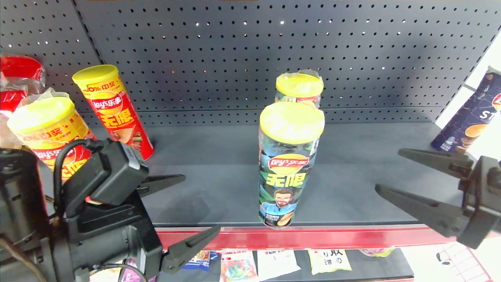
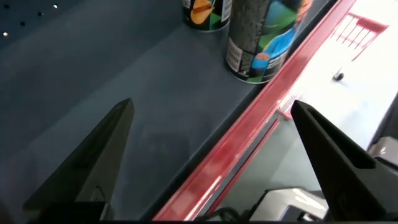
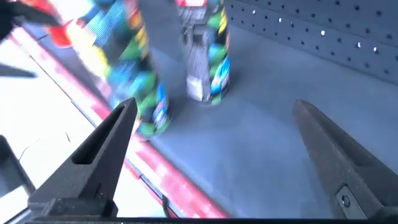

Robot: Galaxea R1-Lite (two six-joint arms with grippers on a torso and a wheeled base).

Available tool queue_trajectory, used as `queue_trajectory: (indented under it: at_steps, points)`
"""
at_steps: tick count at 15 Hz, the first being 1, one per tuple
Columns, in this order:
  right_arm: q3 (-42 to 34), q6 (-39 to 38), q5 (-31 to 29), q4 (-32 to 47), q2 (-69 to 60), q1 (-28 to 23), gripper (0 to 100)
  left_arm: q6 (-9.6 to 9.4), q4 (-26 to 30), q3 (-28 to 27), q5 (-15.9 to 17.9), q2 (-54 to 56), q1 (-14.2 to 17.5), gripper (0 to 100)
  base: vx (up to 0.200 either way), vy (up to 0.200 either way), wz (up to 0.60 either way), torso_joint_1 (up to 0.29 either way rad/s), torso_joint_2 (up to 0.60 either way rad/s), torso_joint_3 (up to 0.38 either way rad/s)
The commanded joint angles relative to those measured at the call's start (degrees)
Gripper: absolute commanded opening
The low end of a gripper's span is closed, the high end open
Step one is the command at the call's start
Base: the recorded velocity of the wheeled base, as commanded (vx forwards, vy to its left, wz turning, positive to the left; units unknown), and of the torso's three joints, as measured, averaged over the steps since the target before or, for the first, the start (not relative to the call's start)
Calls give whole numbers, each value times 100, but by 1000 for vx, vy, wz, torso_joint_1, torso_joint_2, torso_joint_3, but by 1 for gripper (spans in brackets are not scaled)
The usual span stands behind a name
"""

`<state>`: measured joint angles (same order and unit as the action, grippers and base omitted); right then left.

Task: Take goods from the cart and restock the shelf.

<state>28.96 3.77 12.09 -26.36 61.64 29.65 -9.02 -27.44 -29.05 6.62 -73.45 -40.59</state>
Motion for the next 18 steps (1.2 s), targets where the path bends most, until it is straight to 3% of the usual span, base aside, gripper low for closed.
queue_trajectory:
  at_steps: [1,3,5,11,18]
  points:
    - [-427,1,-5,-1,-802,-3,100,-161,2,-241,-29,-627,-1,100,0,0,0,0,0,0]
    - [-436,-8,-128,-1,-987,-20,100,-425,2,-470,-187,-1022,-1,100,0,0,0,0,0,0]
    - [-392,-8,-146,-1,-1013,-47,100,-574,2,-742,-196,-1374,-1,100,0,0,0,0,0,0]
    - [-225,-25,-137,-10,-1004,-179,100,-847,-7,-1226,-214,-1989,8,100,0,0,0,0,0,0]
    - [-84,-122,-146,-10,-925,-187,100,-882,-24,-1235,-231,-2147,8,100,0,0,0,0,0,0]
